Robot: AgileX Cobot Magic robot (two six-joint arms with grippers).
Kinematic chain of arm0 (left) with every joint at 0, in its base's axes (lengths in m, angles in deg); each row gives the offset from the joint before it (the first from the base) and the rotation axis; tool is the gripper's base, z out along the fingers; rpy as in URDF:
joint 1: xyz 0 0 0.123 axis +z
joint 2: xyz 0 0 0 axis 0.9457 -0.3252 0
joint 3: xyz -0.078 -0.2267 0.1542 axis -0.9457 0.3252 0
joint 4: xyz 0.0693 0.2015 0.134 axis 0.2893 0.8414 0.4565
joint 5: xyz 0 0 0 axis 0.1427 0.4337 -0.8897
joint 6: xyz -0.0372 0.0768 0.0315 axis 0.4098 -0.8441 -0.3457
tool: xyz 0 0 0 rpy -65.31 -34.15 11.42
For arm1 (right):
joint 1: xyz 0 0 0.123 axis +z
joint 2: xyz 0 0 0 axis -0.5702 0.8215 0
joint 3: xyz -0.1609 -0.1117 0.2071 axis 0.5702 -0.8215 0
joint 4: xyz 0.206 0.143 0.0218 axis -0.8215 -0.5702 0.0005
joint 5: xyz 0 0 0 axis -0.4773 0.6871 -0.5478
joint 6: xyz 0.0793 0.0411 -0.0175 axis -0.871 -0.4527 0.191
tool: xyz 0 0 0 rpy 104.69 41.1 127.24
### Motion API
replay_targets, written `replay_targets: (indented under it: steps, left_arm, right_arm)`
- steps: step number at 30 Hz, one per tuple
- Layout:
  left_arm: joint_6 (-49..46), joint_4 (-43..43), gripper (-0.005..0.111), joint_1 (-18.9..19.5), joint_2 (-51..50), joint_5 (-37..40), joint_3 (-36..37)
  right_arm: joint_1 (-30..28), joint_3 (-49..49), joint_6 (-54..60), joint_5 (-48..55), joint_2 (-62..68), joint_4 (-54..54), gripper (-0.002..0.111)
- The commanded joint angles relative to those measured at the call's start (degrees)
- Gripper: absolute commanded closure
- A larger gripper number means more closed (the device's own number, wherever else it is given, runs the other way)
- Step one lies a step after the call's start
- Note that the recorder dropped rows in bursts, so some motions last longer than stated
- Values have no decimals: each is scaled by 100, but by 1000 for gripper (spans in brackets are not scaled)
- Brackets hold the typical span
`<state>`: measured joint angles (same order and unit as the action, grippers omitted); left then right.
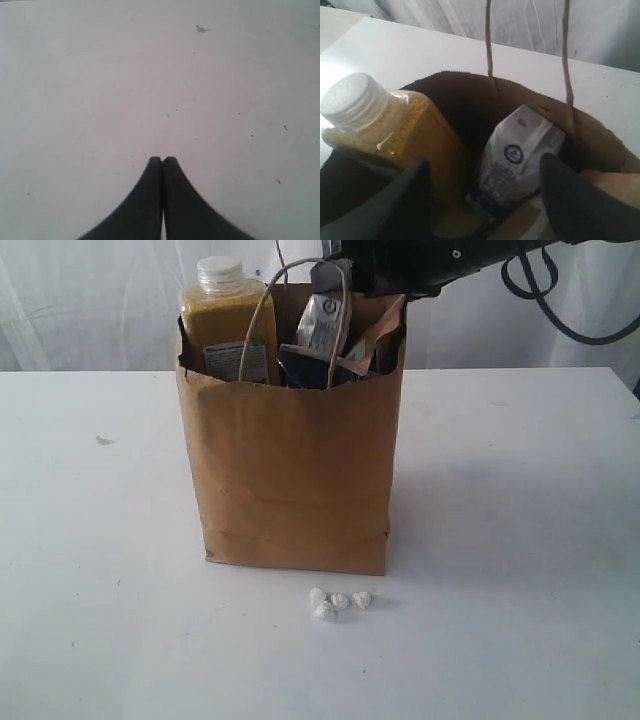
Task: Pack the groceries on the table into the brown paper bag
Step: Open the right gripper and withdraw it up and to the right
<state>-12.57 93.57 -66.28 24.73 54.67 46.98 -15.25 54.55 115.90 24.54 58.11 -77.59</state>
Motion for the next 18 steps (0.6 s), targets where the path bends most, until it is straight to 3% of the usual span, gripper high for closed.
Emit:
replay_targets:
  steps: [1, 18]
  left_arm:
    - [41, -61, 107, -37, 23, -39, 15]
    - [41, -61, 107, -37, 23, -39, 15]
  right_arm:
    - [4, 20, 68, 205, -22, 464, 47]
    - [4, 20, -346, 243, -87, 497, 46]
